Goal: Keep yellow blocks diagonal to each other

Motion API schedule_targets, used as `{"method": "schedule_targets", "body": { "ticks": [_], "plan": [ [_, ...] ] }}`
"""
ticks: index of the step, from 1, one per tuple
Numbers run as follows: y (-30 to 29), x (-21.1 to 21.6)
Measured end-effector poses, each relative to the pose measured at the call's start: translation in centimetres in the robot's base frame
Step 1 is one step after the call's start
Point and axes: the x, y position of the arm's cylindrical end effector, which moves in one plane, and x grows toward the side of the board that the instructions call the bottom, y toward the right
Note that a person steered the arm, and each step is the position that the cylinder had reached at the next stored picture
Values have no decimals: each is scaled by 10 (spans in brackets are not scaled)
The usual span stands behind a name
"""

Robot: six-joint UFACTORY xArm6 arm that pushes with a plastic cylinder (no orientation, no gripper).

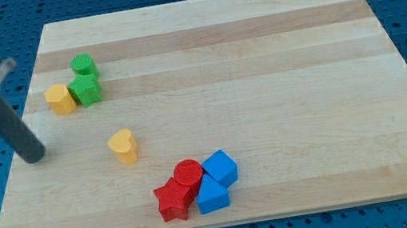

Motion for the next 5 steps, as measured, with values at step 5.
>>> {"method": "schedule_targets", "body": {
  "ticks": [5],
  "plan": [
    [-2, -56]
  ]
}}
